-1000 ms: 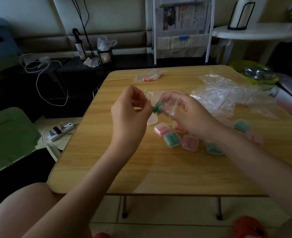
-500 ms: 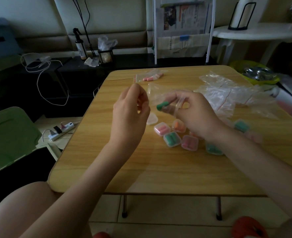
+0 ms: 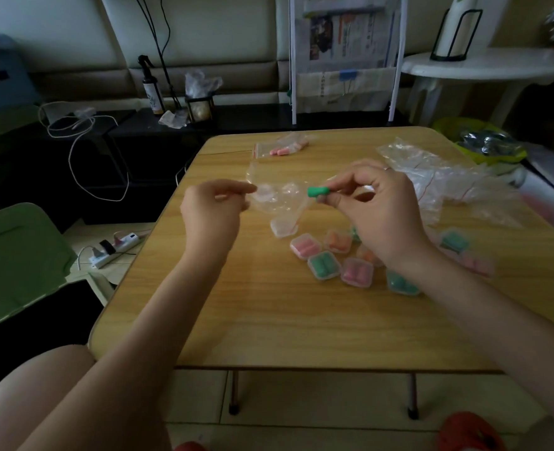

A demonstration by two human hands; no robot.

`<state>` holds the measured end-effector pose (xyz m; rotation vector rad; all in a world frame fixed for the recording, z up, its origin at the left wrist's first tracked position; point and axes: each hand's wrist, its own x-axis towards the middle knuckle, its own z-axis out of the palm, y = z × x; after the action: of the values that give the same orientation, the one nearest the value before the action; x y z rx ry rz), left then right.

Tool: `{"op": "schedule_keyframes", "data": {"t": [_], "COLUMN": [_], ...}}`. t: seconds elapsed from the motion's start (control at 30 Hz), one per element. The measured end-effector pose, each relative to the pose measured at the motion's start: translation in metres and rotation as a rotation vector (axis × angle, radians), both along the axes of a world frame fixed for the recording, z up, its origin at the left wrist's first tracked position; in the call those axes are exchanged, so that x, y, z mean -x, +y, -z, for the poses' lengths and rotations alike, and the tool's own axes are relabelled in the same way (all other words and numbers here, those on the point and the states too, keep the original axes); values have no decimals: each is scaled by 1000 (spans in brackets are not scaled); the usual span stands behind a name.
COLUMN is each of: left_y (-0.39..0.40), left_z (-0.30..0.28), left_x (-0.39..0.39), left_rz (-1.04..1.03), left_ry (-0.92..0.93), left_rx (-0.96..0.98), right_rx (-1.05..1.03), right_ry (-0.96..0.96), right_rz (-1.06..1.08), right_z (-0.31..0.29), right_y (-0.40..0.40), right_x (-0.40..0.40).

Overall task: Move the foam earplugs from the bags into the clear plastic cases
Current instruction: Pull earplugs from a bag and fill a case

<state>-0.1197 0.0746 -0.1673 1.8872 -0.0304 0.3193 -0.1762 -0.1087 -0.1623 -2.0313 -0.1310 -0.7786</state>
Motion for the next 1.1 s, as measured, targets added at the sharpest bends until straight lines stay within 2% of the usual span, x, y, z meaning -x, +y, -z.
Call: {"op": "schedule_keyframes", "data": {"t": [0.07, 0.13, 0.2, 0.27, 0.37, 0.43, 0.57, 0.7, 0.77, 0.83, 0.93, 1.03, 1.1], "left_y": [-5, -10, -12, -14, -21, -27, -32, -31, -28, -25, -28, -30, -31], "left_z": [0, -1, -3, -5, -9, -11, -11, -7, -5, -5, -8, -9, -9], "left_x": [0, 0, -1, 4, 17, 24, 27, 21, 19, 18, 20, 22, 22], "left_rz": [165, 252, 286, 388, 592, 628, 580, 432, 401, 407, 458, 487, 459], "left_ry": [278, 470, 553, 581, 663, 714, 766, 745, 730, 729, 715, 693, 641], "left_rx": [404, 755, 992, 1084, 1038, 1082, 1241, 1295, 1244, 1167, 1079, 987, 847], "right_rx": [-12, -30, -35, 1, 111, 184, 345, 427, 460, 470, 367, 315, 324], "right_ry": [24, 23, -8, -51, -145, -163, -41, -116, -116, -36, 106, 117, 102], "right_rz": [-42, -83, -106, -108, -86, -101, -150, -97, -23, 19, -34, -42, -22], "right_z": [2, 3, 2, 1, 1, 4, 12, 12, 10, 8, 8, 8, 7], "right_y": [6, 11, 15, 17, 18, 19, 22, 21, 17, 13, 8, 6, 4], "right_x": [3, 4, 5, 5, 3, 1, 1, 0, -3, -4, -2, 0, -1]}}
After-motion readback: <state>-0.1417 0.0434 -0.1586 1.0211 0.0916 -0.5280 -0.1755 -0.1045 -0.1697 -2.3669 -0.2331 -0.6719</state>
